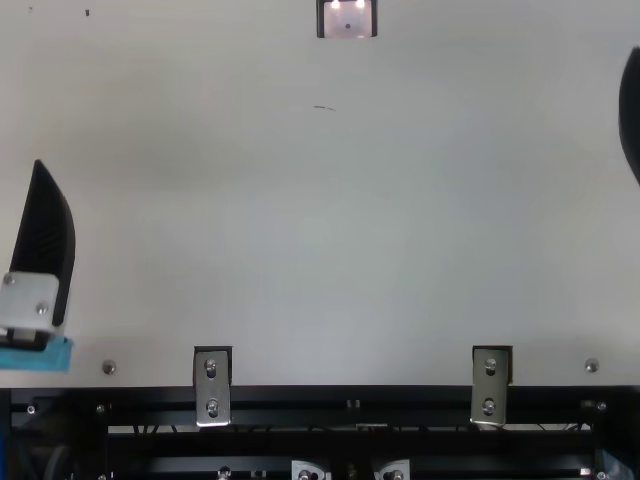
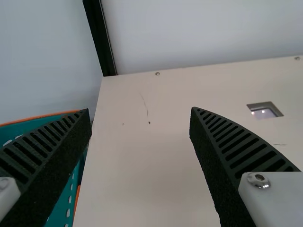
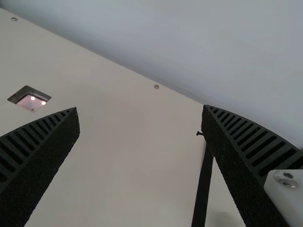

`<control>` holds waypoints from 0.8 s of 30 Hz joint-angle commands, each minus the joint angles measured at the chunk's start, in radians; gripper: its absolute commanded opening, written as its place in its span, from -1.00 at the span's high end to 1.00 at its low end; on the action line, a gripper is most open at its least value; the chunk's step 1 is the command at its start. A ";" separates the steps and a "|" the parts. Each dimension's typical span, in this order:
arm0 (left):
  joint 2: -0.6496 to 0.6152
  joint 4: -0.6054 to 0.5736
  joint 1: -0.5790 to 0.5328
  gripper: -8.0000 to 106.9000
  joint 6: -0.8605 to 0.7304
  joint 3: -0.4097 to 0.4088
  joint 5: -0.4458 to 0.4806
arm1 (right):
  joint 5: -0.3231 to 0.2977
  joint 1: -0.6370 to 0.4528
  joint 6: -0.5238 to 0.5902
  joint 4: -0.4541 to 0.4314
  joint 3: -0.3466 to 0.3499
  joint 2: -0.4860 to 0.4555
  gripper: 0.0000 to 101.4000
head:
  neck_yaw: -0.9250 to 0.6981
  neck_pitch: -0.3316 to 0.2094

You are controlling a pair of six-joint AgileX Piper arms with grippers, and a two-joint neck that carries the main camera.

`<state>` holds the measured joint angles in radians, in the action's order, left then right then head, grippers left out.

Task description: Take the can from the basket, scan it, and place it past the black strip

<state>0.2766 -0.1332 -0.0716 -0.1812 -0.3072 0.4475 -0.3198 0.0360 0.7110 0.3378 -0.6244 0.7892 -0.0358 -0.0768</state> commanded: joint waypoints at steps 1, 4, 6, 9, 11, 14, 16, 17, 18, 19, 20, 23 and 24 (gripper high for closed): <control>-0.098 0.010 -0.003 -0.71 0.022 -0.002 0.055 | 0.007 0.006 -0.011 -0.002 0.085 -0.129 -1.00 | -0.009 -0.033; -0.078 0.018 -0.006 -0.71 0.029 -0.002 0.057 | 0.011 0.016 -0.034 -0.007 0.155 -0.230 -1.00 | -0.009 -0.033; -0.112 0.018 -0.004 -0.71 0.031 -0.002 0.078 | 0.010 0.022 -0.052 -0.013 0.198 -0.296 -1.00 | -0.009 -0.033; -0.123 0.018 -0.004 -0.71 0.029 -0.002 0.078 | 0.007 0.028 -0.083 -0.031 0.258 -0.393 -1.00 | -0.009 -0.033; -0.123 0.018 -0.004 -0.71 0.030 -0.002 0.080 | 0.005 0.031 -0.106 -0.048 0.296 -0.457 -1.00 | -0.009 -0.033; -0.123 0.018 -0.004 -0.71 0.030 -0.002 0.080 | 0.003 0.031 -0.142 -0.076 0.348 -0.544 -1.00 | -0.009 -0.033; -0.123 0.018 -0.004 -0.71 0.030 -0.002 0.080 | 0.007 0.026 -0.166 -0.095 0.385 -0.598 -1.00 | -0.009 -0.033; -0.123 0.018 -0.004 -0.71 0.030 -0.002 0.080 | 0.010 0.022 -0.179 -0.105 0.406 -0.623 -1.00 | -0.009 -0.033; -0.123 0.018 -0.004 -0.71 0.030 -0.002 0.080 | 0.017 0.016 -0.188 -0.114 0.429 -0.645 -1.00 | -0.009 -0.033; -0.123 0.018 -0.004 -0.71 0.030 -0.002 0.080 | 0.007 0.021 -0.173 -0.103 0.388 -0.572 -1.00 | -0.009 -0.033; -0.123 0.018 -0.004 -0.71 0.030 -0.002 0.080 | 0.011 0.016 -0.185 -0.113 0.408 -0.600 -1.00 | -0.009 -0.033; -0.123 0.018 -0.004 -0.71 0.030 -0.002 0.080 | 0.007 0.016 -0.190 -0.115 0.430 -0.643 -1.00 | -0.009 -0.033; -0.123 0.018 -0.004 -0.71 0.030 -0.002 0.080 | 0.008 0.016 -0.190 -0.115 0.430 -0.646 -1.00 | -0.009 -0.033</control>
<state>0.1534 -0.1155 -0.0758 -0.1514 -0.3092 0.5270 -0.3081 0.0524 0.5206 0.2228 -0.1940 0.1432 -0.0307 -0.0768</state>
